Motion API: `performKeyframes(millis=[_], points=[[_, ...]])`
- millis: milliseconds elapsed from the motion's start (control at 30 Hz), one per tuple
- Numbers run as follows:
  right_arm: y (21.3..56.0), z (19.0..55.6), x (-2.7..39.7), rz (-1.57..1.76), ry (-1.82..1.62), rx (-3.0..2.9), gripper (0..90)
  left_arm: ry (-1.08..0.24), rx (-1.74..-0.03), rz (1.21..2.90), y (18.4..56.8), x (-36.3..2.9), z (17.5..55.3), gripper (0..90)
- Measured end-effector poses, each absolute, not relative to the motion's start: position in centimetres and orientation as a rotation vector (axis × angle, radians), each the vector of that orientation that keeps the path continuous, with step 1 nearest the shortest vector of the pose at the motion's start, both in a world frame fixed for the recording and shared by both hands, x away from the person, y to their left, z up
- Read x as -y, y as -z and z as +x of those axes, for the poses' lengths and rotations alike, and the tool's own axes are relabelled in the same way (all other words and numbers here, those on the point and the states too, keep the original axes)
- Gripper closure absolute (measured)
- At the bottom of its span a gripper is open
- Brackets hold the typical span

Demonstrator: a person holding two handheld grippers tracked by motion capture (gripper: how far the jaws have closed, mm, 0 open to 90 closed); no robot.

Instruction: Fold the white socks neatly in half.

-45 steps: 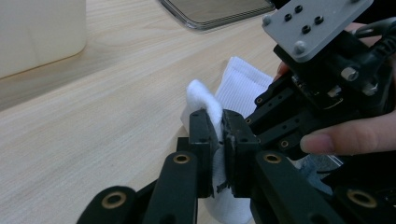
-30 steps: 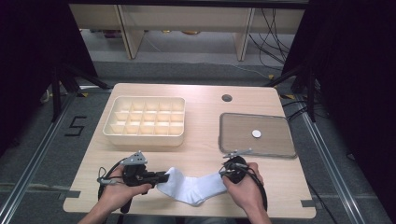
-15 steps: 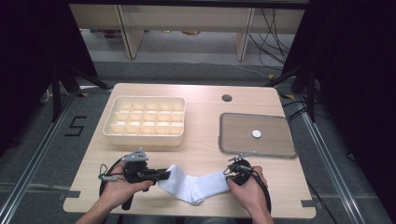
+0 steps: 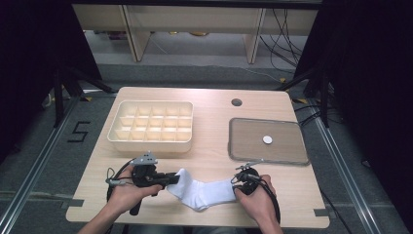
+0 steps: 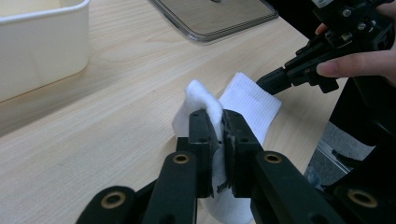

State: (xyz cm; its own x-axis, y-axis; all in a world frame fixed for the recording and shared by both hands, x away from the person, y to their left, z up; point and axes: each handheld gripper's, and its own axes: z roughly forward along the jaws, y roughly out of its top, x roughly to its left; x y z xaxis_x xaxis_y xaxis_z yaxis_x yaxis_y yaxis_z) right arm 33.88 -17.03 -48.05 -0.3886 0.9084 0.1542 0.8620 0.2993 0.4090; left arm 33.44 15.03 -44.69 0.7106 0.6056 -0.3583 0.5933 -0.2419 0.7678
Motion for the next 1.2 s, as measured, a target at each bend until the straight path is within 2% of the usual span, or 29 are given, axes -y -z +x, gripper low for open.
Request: performKeyframes(millis=[1200], points=[[48.4, 33.3, 15.6, 1.625, -0.721, -2.470, 87.8, 0.001, -0.834, 1.970, 45.5, -11.3, 34.0, 82.6]])
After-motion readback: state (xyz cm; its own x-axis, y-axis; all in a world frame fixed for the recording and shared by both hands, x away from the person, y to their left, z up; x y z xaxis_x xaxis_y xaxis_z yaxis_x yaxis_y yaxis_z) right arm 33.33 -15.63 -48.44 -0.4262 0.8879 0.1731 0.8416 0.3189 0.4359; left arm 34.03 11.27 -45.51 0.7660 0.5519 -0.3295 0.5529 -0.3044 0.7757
